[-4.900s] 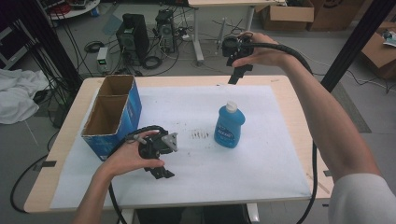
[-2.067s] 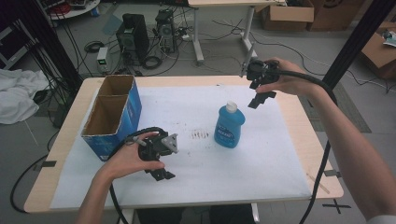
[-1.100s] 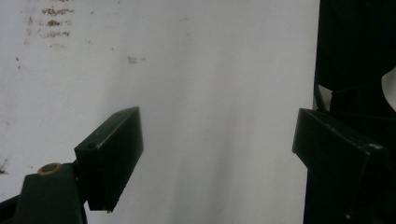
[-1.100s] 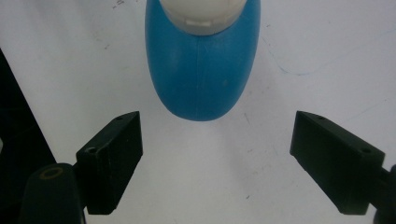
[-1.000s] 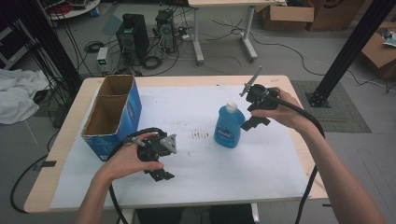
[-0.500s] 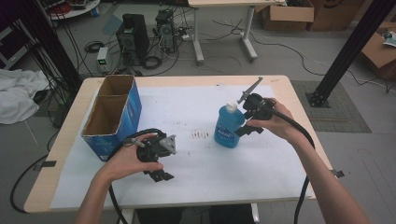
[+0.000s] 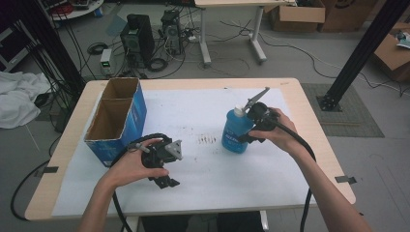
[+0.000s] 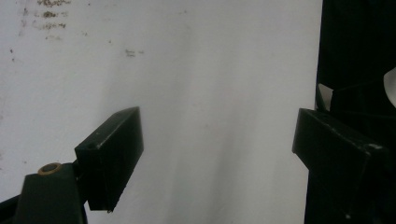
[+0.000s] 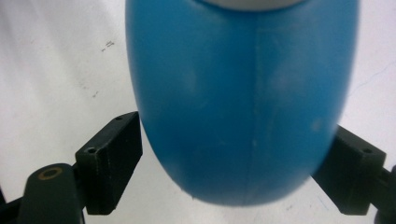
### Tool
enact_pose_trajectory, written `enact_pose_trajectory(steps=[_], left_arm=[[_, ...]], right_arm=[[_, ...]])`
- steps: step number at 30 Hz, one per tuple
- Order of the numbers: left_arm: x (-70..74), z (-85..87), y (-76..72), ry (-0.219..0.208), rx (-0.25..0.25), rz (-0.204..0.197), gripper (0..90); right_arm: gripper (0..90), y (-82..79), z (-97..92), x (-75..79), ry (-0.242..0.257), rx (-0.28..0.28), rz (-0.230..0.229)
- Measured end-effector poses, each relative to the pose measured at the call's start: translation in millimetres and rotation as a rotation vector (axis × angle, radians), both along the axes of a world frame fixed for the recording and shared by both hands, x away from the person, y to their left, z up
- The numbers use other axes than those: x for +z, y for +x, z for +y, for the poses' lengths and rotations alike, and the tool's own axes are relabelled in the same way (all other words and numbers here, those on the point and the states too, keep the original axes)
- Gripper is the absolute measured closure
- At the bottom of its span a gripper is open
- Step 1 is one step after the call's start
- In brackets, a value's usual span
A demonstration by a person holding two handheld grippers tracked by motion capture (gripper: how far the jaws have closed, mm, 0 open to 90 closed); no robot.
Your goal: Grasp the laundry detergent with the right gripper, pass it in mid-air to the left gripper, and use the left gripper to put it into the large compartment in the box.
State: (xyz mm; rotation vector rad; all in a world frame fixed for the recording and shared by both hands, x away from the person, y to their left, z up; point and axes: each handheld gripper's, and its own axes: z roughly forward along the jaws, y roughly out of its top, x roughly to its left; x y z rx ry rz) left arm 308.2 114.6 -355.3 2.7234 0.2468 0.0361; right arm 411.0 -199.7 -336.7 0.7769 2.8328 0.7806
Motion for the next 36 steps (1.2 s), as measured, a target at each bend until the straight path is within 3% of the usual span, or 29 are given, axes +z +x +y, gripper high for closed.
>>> enact_pose_trajectory(steps=[15, 36], left_arm=[[-2.0, 1.0, -0.1, 0.003, 0.004, 0.004, 17.1], [-4.2, 2.7, 0.1, 0.004, 0.008, 0.006, 17.1]], right_arm=[[19.3, -5.0, 3.8, -15.2, 0.04, -0.02, -0.029], [31.7, -9.1, 3.3, -23.7, 0.087, -0.05, -0.087]])
